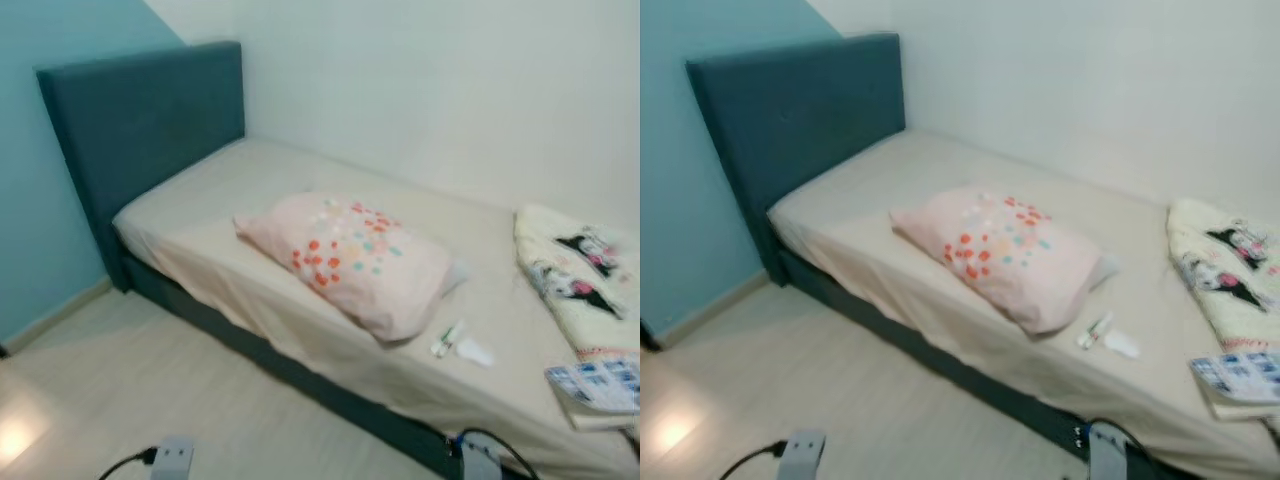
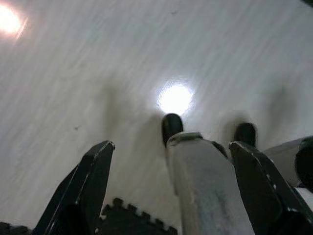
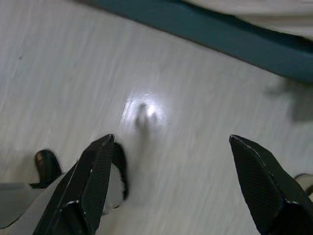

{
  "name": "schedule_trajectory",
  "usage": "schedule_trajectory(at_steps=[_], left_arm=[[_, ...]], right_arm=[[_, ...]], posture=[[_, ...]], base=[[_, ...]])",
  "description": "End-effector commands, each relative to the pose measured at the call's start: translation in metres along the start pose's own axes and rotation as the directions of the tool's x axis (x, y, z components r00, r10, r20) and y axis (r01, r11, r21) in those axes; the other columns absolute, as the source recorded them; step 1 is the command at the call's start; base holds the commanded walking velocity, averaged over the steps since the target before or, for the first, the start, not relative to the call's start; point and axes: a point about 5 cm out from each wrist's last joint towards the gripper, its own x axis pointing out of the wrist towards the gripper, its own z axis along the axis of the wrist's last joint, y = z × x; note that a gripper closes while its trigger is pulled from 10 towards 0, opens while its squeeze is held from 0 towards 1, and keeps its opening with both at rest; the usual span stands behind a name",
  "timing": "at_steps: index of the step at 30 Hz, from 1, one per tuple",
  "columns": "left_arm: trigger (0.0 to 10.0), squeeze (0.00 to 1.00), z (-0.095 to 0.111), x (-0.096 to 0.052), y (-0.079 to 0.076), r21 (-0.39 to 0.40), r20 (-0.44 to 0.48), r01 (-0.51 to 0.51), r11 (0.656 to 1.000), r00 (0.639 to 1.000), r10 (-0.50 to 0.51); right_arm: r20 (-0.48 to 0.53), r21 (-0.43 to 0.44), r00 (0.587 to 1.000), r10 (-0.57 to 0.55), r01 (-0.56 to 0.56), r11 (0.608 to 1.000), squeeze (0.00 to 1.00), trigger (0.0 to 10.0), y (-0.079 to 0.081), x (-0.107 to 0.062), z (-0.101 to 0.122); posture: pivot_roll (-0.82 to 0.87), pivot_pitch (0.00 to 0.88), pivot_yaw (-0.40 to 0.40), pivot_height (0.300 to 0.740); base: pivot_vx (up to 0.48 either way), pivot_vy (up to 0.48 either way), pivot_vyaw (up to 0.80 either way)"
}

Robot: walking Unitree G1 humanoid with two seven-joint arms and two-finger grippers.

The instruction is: Clean up the room

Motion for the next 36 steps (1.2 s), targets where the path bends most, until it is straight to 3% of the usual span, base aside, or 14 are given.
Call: schedule_trajectory(at_steps=[1,11,15,18,24,36], left_arm=[[10.0,0.00,0.000,0.000,0.001,0.003,-0.005,0.003,1.000,1.000,-0.003],[10.0,0.00,0.005,0.001,0.001,-0.002,0.009,-0.001,1.000,1.000,0.001],[10.0,0.00,0.007,0.001,-0.004,-0.048,0.026,0.011,0.999,1.000,-0.010],[10.0,0.00,0.006,0.001,-0.005,-0.051,0.026,0.020,0.999,0.999,-0.019],[10.0,0.00,0.007,0.001,-0.004,-0.030,0.029,0.029,0.999,0.999,-0.028],[10.0,0.00,0.005,0.000,0.002,-0.009,0.027,0.016,1.000,1.000,-0.016]], right_arm=[[0.017,0.027,0.999,-0.032,0.031,0.999,0.00,10.0,-0.021,-0.002,0.005],[0.028,0.022,0.999,-0.032,0.032,0.999,0.00,10.0,-0.027,-0.003,0.007],[0.034,0.024,0.999,-0.020,0.019,1.000,0.00,10.0,-0.020,-0.002,0.008],[0.025,-0.011,1.000,-0.016,0.017,1.000,0.00,10.0,-0.015,-0.001,0.008],[0.041,0.012,0.999,-0.004,0.003,1.000,0.00,10.0,-0.009,0.000,0.010],[0.063,-0.024,0.998,0.021,-0.019,1.000,0.00,10.0,-0.001,0.001,0.016]], posture=[[-0.05,0.000,-0.081,0.740],[-0.05,0.000,-0.081,0.740],[-0.05,0.000,-0.082,0.740],[-0.05,0.000,-0.080,0.740],[-0.05,0.000,-0.080,0.740],[-0.05,0.000,-0.076,0.740]], base=[[0.000,-0.450,0.00],[0.000,-0.441,0.00],[0.000,0.000,0.00],[0.000,0.000,0.00],[0.000,0.000,-0.75],[0.361,0.000,0.00]])
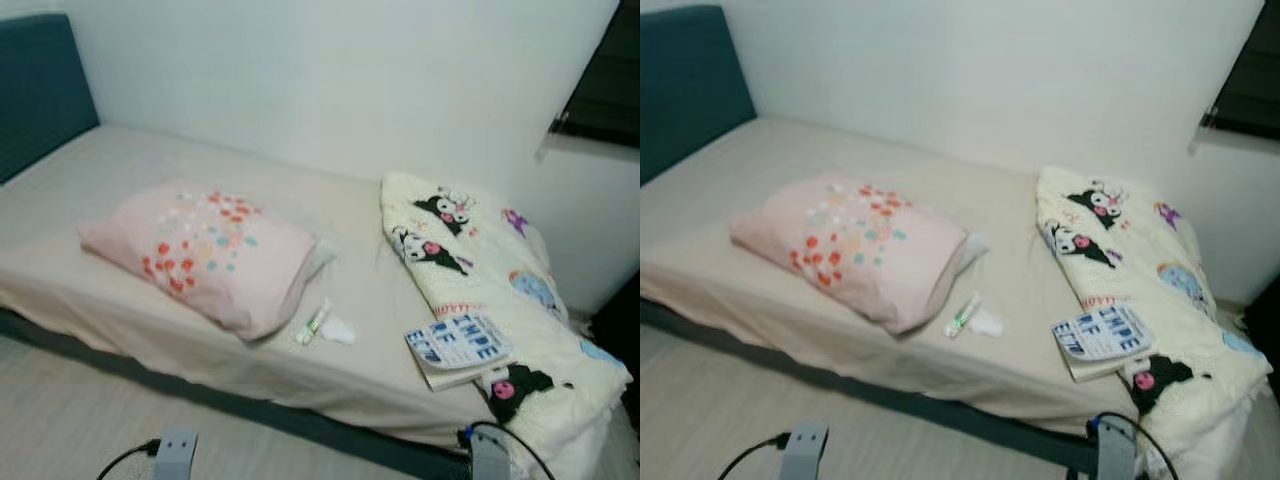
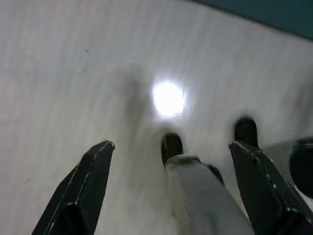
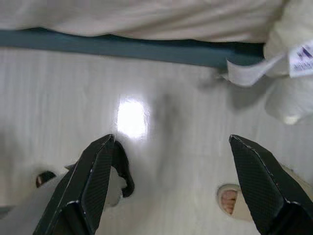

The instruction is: Clean up the room

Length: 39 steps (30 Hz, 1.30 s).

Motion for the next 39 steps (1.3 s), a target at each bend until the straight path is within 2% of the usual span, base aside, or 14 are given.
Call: schedule_trajectory(at_steps=[1,10,16,17,18,22,24,25,28,31,34,36,38,39], left_arm=[[10.0,0.00,0.000,0.000,-0.002,0.004,-0.001,0.009,1.000,1.000,-0.009],[10.0,0.00,-0.002,0.000,0.000,-0.002,-0.005,0.004,1.000,1.000,-0.005],[10.0,0.00,-0.002,0.000,0.000,-0.016,0.001,0.004,1.000,1.000,-0.004],[10.0,0.00,-0.002,0.000,0.000,-0.017,0.001,0.002,1.000,1.000,-0.002],[10.0,0.00,-0.002,0.000,0.000,-0.017,0.001,0.002,1.000,1.000,-0.002],[10.0,0.00,0.000,0.000,0.006,-0.008,0.006,-0.019,1.000,1.000,0.020],[10.0,0.00,0.000,0.000,0.006,-0.008,0.006,-0.019,1.000,1.000,0.020],[10.0,0.00,0.009,0.000,0.011,-0.035,0.036,-0.048,0.998,0.998,0.050],[10.0,0.00,0.016,0.001,0.015,-0.056,0.058,-0.070,0.996,0.996,0.073],[10.0,0.00,0.034,0.002,0.022,-0.081,0.115,-0.113,0.990,0.986,0.122],[10.0,0.00,0.038,0.002,0.024,-0.084,0.129,-0.122,0.989,0.983,0.132],[10.0,0.00,0.058,0.002,0.026,-0.112,0.206,-0.113,0.987,0.969,0.135],[10.0,0.00,0.058,0.002,0.026,-0.112,0.206,-0.113,0.987,0.969,0.135],[10.0,0.00,0.068,0.002,0.026,-0.121,0.243,-0.103,0.987,0.961,0.130]], right_arm=[[0.020,-0.012,1.000,-0.004,0.004,1.000,0.00,10.0,-0.001,0.000,0.005],[0.023,-0.080,1.000,0.006,-0.005,0.997,0.00,10.0,0.001,0.001,0.008],[0.075,-0.116,0.997,0.023,-0.014,0.993,0.00,10.0,0.004,0.002,0.023],[0.103,-0.120,0.994,0.034,-0.022,0.993,0.00,10.0,0.005,0.002,0.032],[0.103,-0.120,0.994,0.034,-0.022,0.993,0.00,10.0,0.005,0.002,0.032],[0.265,-0.109,0.958,0.106,-0.080,0.991,0.00,10.0,0.016,0.001,0.083],[0.265,-0.109,0.958,0.106,-0.080,0.991,0.00,10.0,0.016,0.001,0.083],[0.322,-0.098,0.932,0.167,-0.142,0.985,0.00,10.0,0.025,-0.001,0.104],[0.343,-0.094,0.916,0.206,-0.185,0.978,0.00,10.0,0.032,-0.003,0.113],[0.383,-0.086,0.874,0.298,-0.288,0.954,0.00,10.0,0.044,-0.006,0.130],[0.392,-0.088,0.863,0.320,-0.311,0.946,0.00,10.0,0.047,-0.007,0.133],[0.392,-0.126,0.848,0.358,-0.336,0.933,0.00,10.0,0.053,-0.009,0.136],[0.392,-0.126,0.848,0.358,-0.336,0.933,0.00,10.0,0.053,-0.009,0.136],[0.392,-0.136,0.845,0.364,-0.338,0.931,0.00,10.0,0.054,-0.009,0.138]], posture=[[-0.05,0.000,-0.076,0.740],[-0.05,0.000,-0.077,0.740],[-0.05,0.000,-0.076,0.740],[-0.05,0.000,-0.075,0.740],[-0.05,0.000,-0.075,0.740],[-0.05,0.000,-0.075,0.740],[-0.05,0.000,-0.075,0.740],[-0.05,0.000,-0.075,0.740],[-0.05,0.000,-0.069,0.735],[-0.05,0.000,-0.071,0.720],[-0.05,0.000,-0.071,0.715],[-0.05,0.000,-0.072,0.700],[-0.05,0.000,-0.072,0.700],[-0.05,0.000,-0.072,0.695]], base=[[0.390,0.000,0.00],[0.376,0.000,-0.16],[0.000,0.000,-0.26],[0.000,0.000,0.00],[0.000,0.000,0.00],[0.000,-0.240,0.00],[0.000,-0.480,0.00],[0.000,-0.480,0.00],[0.000,-0.160,0.00],[0.000,0.000,0.00],[0.000,0.000,0.00],[0.000,0.000,0.00],[0.000,0.000,0.00],[0.000,0.000,0.00]])
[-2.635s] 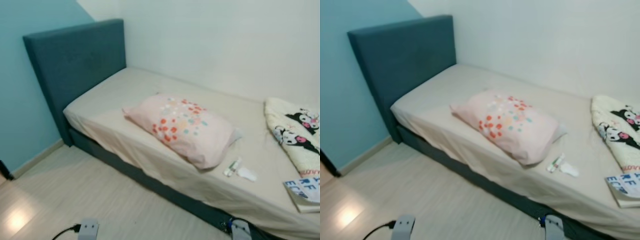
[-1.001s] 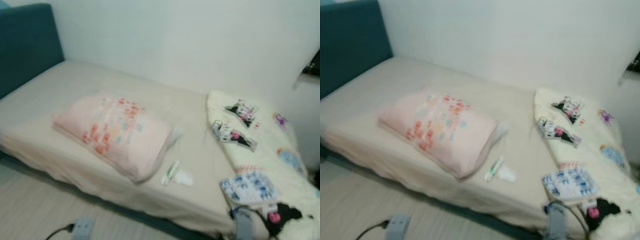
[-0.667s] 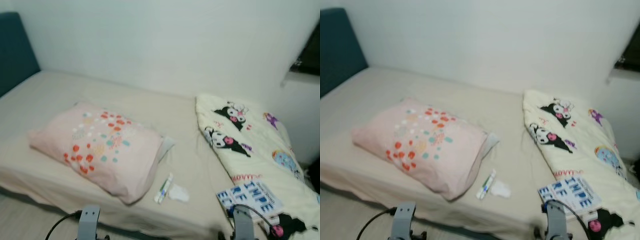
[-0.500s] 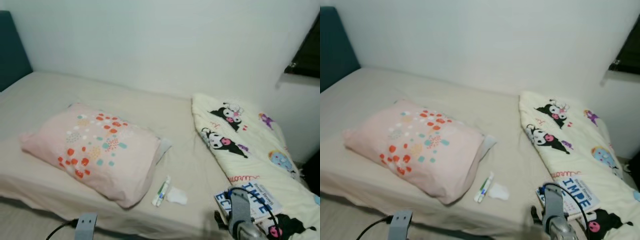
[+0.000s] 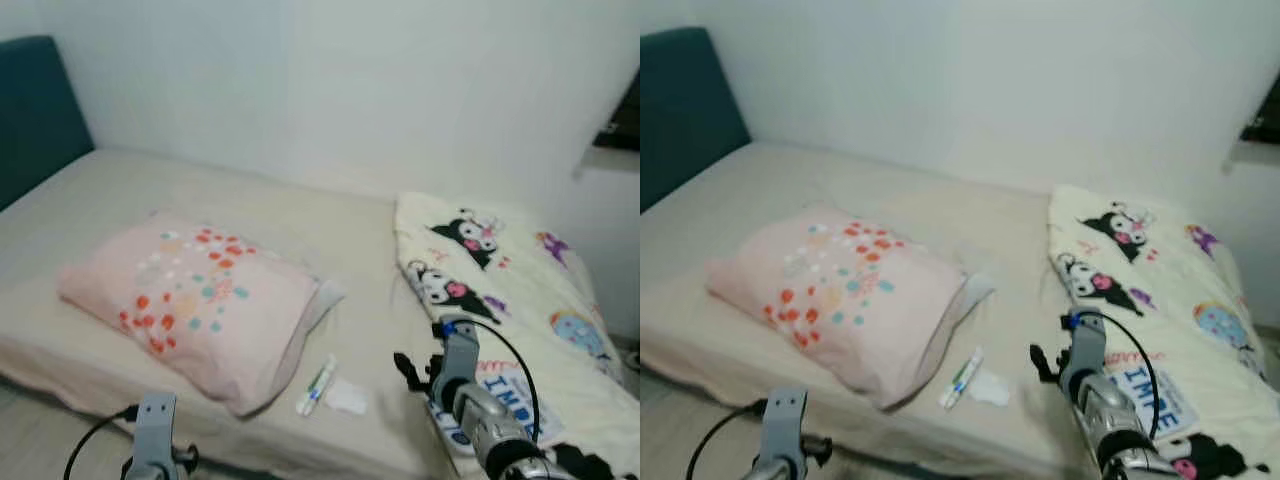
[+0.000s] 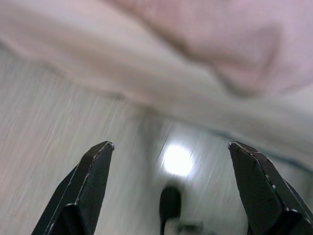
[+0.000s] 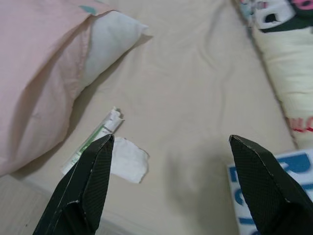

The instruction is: Clean up the room

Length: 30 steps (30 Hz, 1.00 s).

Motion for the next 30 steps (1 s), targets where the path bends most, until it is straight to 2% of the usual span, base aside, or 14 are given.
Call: schedule_trajectory(at_steps=[1,3,8,10,11,13,14,16,19,20,21,23,27,30], left_arm=[[10.0,0.00,0.001,0.000,0.007,-0.015,0.012,-0.013,1.000,1.000,0.014],[10.0,0.00,0.025,0.004,0.008,-0.042,0.112,-0.006,0.999,0.994,0.011],[10.0,0.00,0.047,0.005,0.015,-0.034,0.215,0.017,0.999,0.977,-0.009],[10.0,0.00,0.050,0.004,0.013,-0.028,0.235,0.069,0.997,0.970,-0.060],[10.0,0.00,0.053,0.004,0.007,-0.024,0.259,0.168,0.986,0.953,-0.156],[10.0,0.00,0.056,0.002,0.001,-0.014,0.277,0.255,0.967,0.930,-0.241],[10.0,0.00,0.056,0.002,0.001,-0.014,0.277,0.255,0.967,0.930,-0.241],[10.0,0.00,0.064,-0.002,-0.017,0.037,0.329,0.444,0.895,0.840,-0.431],[10.0,0.00,0.074,-0.007,-0.036,0.091,0.364,0.557,0.825,0.753,-0.548],[10.0,0.00,0.074,-0.007,-0.036,0.091,0.364,0.557,0.825,0.753,-0.548],[10.0,0.00,0.083,-0.010,-0.051,0.129,0.387,0.605,0.785,0.698,-0.602],[10.0,0.00,0.084,-0.010,-0.053,0.136,0.392,0.612,0.779,0.690,-0.609],[10.0,0.00,0.106,-0.016,-0.083,0.126,0.471,0.648,0.752,0.628,-0.620],[10.0,0.00,0.113,-0.020,-0.094,0.122,0.500,0.665,0.737,0.600,-0.625]], right_arm=[[0.004,0.000,1.000,0.020,-0.020,1.000,0.00,10.0,0.005,0.003,0.003],[0.007,-0.024,1.000,0.027,-0.027,0.999,0.00,10.0,0.008,0.004,0.007],[0.005,-0.061,0.999,0.036,-0.036,0.997,0.00,10.0,0.011,0.007,0.011],[0.008,-0.065,0.999,0.037,-0.037,0.997,0.00,10.0,0.012,0.007,0.012],[0.015,-0.063,0.999,0.038,-0.037,0.997,0.00,10.0,0.012,0.007,0.014],[0.019,-0.062,0.999,0.038,-0.036,0.997,0.00,10.0,0.012,0.008,0.016],[0.019,-0.062,0.999,0.038,-0.036,0.997,0.00,10.0,0.012,0.008,0.016],[0.033,-0.057,0.999,0.037,-0.035,0.998,0.00,10.0,0.011,0.008,0.020],[0.040,-0.049,0.999,0.027,-0.025,0.998,0.00,10.0,0.011,0.008,0.021],[0.040,-0.049,0.999,0.027,-0.025,0.998,0.00,10.0,0.011,0.008,0.021],[0.040,-0.045,0.999,0.021,-0.019,0.999,0.00,10.0,0.011,0.009,0.021],[0.040,-0.045,0.999,0.021,-0.019,0.999,0.00,10.0,0.012,0.009,0.021],[0.042,-0.028,0.999,0.008,-0.007,1.000,0.00,10.0,0.011,0.008,0.018],[0.048,-0.022,0.999,0.004,-0.003,1.000,0.00,10.0,0.010,0.007,0.018]], posture=[[-0.05,0.000,-0.072,0.695],[-0.04,0.000,-0.071,0.685],[-0.04,0.000,-0.071,0.670],[-0.04,0.000,-0.071,0.665],[-0.04,0.000,-0.073,0.660],[-0.04,0.000,-0.073,0.655],[-0.04,0.000,-0.073,0.655],[-0.04,0.000,-0.073,0.645],[-0.04,0.000,-0.073,0.630],[-0.04,0.000,-0.073,0.630],[-0.04,0.000,-0.069,0.620],[-0.04,0.000,-0.069,0.615],[-0.05,0.000,-0.065,0.595],[-0.05,0.000,-0.064,0.585]], base=[[0.000,0.000,0.00],[0.000,0.000,0.00],[0.000,0.000,0.00],[0.000,0.000,0.00],[0.000,0.000,0.00],[0.000,0.000,0.00],[0.000,0.000,0.00],[0.000,0.000,0.00],[0.000,0.000,0.00],[0.000,0.000,0.00],[0.000,0.000,0.00],[0.000,0.000,0.00],[0.000,0.000,0.00],[0.000,0.000,0.00]])
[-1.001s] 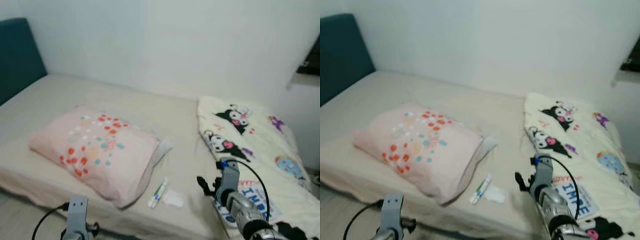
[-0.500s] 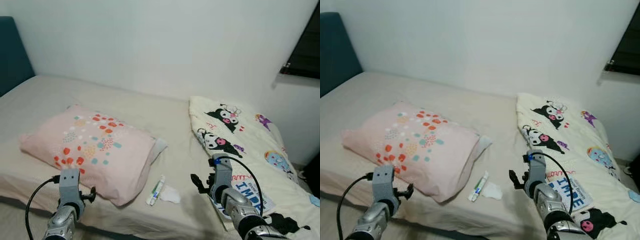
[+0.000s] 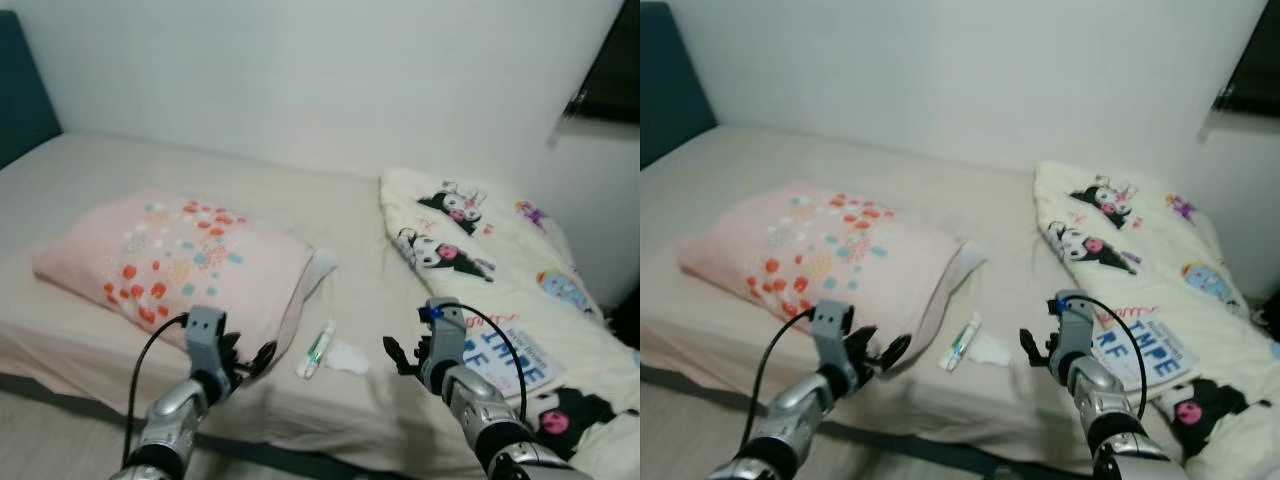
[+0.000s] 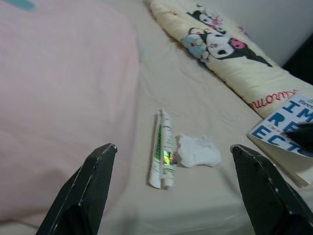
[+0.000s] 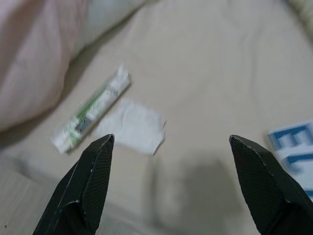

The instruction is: Clean up the room

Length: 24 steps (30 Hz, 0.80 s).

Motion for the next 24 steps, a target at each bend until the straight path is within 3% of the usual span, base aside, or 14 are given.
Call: schedule_trajectory(at_steps=[1,5,7,8,10,12,14,16,18,20,21,23,24], left_arm=[[10.0,0.00,0.003,0.007,-0.010,-0.011,0.033,0.014,1.000,0.999,-0.014],[10.0,0.00,0.012,0.020,-0.027,-0.023,0.077,0.048,0.999,0.996,-0.046],[10.0,0.00,0.018,0.032,-0.046,-0.004,0.094,0.088,0.996,0.992,-0.087],[10.0,0.00,0.018,0.032,-0.046,-0.004,0.094,0.088,0.996,0.992,-0.087],[10.0,0.00,0.021,0.042,-0.067,0.035,0.092,0.149,0.988,0.984,-0.152],[10.0,0.00,0.022,0.045,-0.075,0.050,0.091,0.175,0.983,0.980,-0.179],[10.0,0.00,0.020,0.052,-0.097,0.113,0.060,0.228,0.967,0.970,-0.235],[10.0,0.00,0.019,0.053,-0.102,0.137,0.045,0.237,0.962,0.969,-0.245],[10.0,0.00,0.015,0.056,-0.109,0.230,-0.008,0.226,0.947,0.973,-0.230],[10.0,0.00,0.012,0.060,-0.107,0.342,-0.060,0.149,0.928,0.989,-0.136],[10.0,0.00,0.012,0.060,-0.107,0.342,-0.060,0.149,0.928,0.989,-0.136],[10.0,0.00,0.013,0.064,-0.099,0.452,-0.079,0.033,0.892,0.997,0.003],[10.0,0.00,0.013,0.064,-0.099,0.452,-0.079,0.033,0.892,0.997,0.003]], right_arm=[[0.013,0.022,1.000,-0.019,0.019,1.000,0.00,10.0,-0.004,-0.002,0.000],[0.032,0.022,0.999,-0.027,0.026,0.999,0.00,10.0,-0.007,-0.002,0.004],[0.054,0.021,0.998,-0.030,0.029,0.999,0.00,10.0,-0.008,-0.002,0.009],[0.054,0.021,0.998,-0.030,0.029,0.999,0.00,10.0,-0.008,-0.002,0.009],[0.075,0.017,0.997,-0.033,0.032,0.999,0.00,10.0,-0.008,-0.002,0.014],[0.081,0.014,0.996,-0.034,0.033,0.999,0.00,10.0,-0.009,-0.002,0.016],[0.107,0.010,0.993,-0.044,0.044,0.999,0.00,10.0,-0.011,-0.002,0.021],[0.116,0.010,0.992,-0.049,0.048,0.999,0.00,10.0,-0.012,-0.003,0.023],[0.132,0.010,0.989,-0.061,0.061,0.998,0.00,10.0,-0.015,-0.004,0.025],[0.148,0.005,0.986,-0.073,0.073,0.997,0.00,10.0,-0.019,-0.007,0.026],[0.148,0.005,0.986,-0.073,0.073,0.997,0.00,10.0,-0.019,-0.007,0.026],[0.168,0.004,0.983,-0.077,0.077,0.997,0.00,10.0,-0.022,-0.010,0.027],[0.168,0.004,0.983,-0.077,0.077,0.997,0.00,10.0,-0.022,-0.010,0.027]], posture=[[-0.05,0.000,-0.064,0.580],[-0.06,0.000,-0.063,0.565],[-0.06,0.000,-0.061,0.555],[-0.06,0.000,-0.061,0.555],[-0.08,0.000,-0.054,0.545],[-0.08,0.000,-0.054,0.540],[-0.09,0.000,-0.046,0.530],[-0.09,0.000,-0.046,0.525],[-0.10,0.007,-0.040,0.515],[-0.11,0.020,-0.035,0.500],[-0.11,0.020,-0.035,0.500],[-0.13,0.038,-0.032,0.490],[-0.13,0.038,-0.032,0.490]], base=[[0.000,0.000,0.00],[0.000,0.000,0.00],[0.000,0.000,0.00],[0.000,0.000,0.00],[0.000,0.000,0.00],[0.000,0.000,0.00],[0.000,0.000,0.00],[0.000,0.000,0.00],[0.000,0.000,0.00],[0.000,0.000,0.00],[0.000,0.000,0.00],[0.000,0.000,0.00],[0.000,0.000,0.00]])
